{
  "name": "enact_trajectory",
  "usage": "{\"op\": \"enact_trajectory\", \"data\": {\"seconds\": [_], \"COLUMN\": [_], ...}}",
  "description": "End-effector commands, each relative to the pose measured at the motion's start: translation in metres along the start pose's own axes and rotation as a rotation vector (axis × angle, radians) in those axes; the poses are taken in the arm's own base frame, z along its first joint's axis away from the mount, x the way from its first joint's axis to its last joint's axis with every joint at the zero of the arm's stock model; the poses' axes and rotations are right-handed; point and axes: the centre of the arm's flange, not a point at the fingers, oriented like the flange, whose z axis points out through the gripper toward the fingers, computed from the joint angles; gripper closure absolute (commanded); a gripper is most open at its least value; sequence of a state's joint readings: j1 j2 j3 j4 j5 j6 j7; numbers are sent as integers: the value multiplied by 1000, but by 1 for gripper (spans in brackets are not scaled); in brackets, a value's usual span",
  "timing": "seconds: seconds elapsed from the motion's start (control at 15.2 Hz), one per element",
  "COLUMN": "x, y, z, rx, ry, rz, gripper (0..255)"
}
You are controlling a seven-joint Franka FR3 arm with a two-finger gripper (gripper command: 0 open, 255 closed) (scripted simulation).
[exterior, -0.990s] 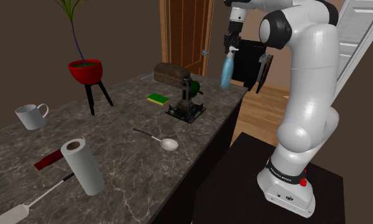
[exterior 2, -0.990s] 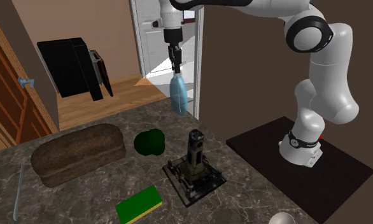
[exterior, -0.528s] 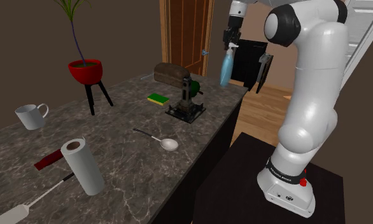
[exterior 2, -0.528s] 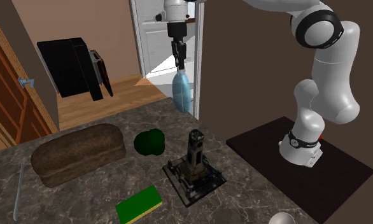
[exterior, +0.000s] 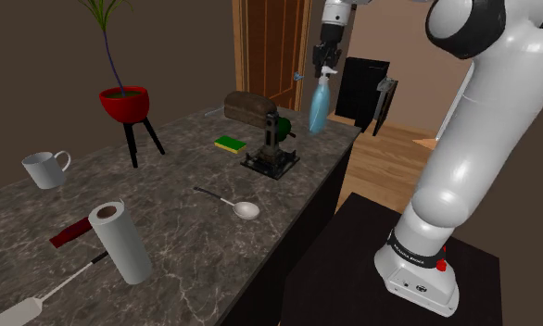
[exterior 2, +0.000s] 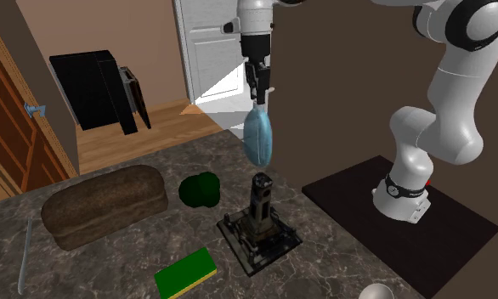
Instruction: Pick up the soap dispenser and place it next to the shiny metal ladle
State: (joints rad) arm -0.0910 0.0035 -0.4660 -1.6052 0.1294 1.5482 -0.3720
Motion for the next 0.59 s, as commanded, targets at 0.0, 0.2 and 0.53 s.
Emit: {"op": "enact_trajectory", "data": {"seconds": [0.0, 0.2, 0.53], "x": [-7, -17, -35], "y": [-25, -62, -126], "z": [4, 9, 18], "rx": [-1, -1, -1], "ry": [1, 1, 1], "rz": [1, 1, 1], "gripper": [255, 255, 255]}}
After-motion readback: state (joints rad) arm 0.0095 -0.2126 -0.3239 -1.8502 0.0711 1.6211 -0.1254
